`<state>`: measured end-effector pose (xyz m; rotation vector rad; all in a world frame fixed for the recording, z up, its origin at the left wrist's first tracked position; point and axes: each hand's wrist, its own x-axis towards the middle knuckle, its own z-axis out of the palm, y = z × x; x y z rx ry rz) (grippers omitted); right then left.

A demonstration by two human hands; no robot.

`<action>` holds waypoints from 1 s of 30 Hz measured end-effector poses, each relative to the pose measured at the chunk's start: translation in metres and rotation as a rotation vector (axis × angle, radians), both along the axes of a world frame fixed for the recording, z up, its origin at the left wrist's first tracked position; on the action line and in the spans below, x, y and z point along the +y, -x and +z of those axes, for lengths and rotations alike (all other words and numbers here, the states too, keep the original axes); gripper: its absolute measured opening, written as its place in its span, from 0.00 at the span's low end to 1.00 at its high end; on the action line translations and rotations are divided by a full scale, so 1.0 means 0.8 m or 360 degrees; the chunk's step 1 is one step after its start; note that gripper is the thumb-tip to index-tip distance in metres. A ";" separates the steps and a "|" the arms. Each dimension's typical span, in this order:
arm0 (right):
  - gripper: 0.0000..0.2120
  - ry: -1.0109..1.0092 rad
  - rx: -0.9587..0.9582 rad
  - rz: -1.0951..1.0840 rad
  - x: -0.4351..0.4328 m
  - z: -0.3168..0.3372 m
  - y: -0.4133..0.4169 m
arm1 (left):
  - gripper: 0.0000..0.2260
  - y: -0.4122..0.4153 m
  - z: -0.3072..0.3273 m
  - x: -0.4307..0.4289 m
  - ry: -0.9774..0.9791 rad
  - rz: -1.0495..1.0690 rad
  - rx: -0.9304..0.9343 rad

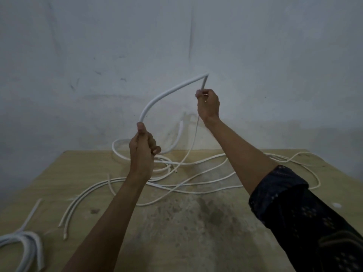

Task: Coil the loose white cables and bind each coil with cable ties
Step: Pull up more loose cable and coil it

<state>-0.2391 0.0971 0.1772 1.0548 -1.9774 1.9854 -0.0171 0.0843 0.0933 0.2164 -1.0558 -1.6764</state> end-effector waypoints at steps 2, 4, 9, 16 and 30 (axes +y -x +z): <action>0.11 0.0006 0.0125 0.0002 0.006 0.003 -0.005 | 0.22 0.012 -0.004 0.003 -0.0261 -0.0119 0.0086; 0.09 -0.0148 0.0372 0.0056 0.013 -0.007 -0.008 | 0.23 0.021 -0.007 0.001 -0.0482 -0.0216 0.0208; 0.12 -0.0391 0.0716 0.0142 0.030 -0.048 -0.009 | 0.27 0.022 -0.007 -0.012 -0.0926 -0.0323 0.0510; 0.09 -0.0535 0.0545 0.0198 0.035 -0.152 -0.021 | 0.29 -0.008 0.005 -0.026 -0.0839 -0.0163 0.0565; 0.16 -0.0248 0.1224 0.0309 0.080 0.011 -0.099 | 0.25 -0.010 0.023 0.006 -0.0091 0.0454 0.0112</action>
